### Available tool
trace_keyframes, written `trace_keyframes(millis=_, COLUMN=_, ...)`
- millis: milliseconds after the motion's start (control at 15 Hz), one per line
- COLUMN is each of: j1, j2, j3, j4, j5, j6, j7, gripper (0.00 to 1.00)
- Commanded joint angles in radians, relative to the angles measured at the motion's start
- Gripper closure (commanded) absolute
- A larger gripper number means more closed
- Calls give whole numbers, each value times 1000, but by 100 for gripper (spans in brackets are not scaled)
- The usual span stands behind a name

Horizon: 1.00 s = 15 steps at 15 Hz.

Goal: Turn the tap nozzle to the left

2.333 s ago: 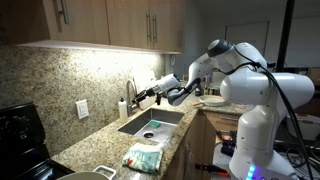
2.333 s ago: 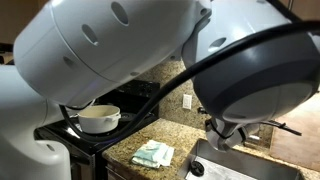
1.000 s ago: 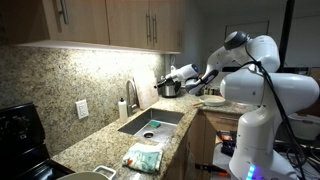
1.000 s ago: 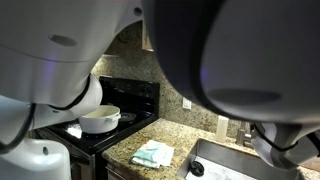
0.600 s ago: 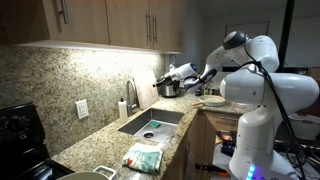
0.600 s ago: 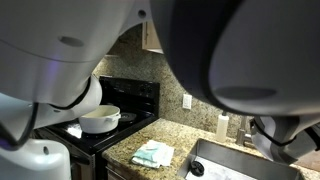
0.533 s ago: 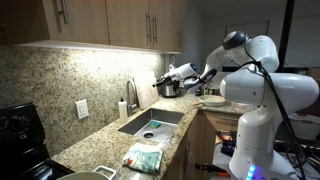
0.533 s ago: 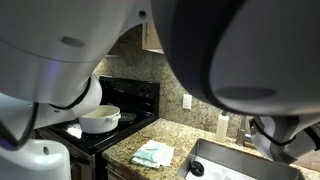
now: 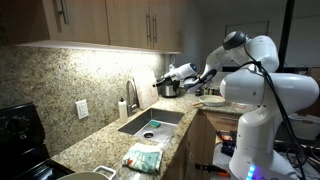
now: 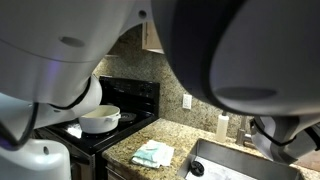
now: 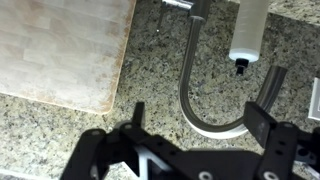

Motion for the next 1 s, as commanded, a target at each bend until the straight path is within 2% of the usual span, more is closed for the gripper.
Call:
trace_keyframes(millis=0, j1=-4, j2=9, j3=16, j4=-5, j5=-2, j6=-17, j7=-11, gripper=0)
trace_keyframes(millis=333, j1=52, j2=17, j3=-7, j4=12, j5=-3, j6=-7, j7=-2, gripper=0)
trace_keyframes(millis=733, j1=142, j2=-120, j3=-150, j4=-43, j5=10, j6=-2, j7=100, gripper=0)
trace_keyframes(millis=800, j1=125, j2=-22, j3=-96, j4=0, j5=2, j6=-2, j7=33, gripper=0)
trace_keyframes(millis=933, j1=141, j2=-49, j3=-129, j4=-3, j5=2, j6=-1, j7=57, gripper=0)
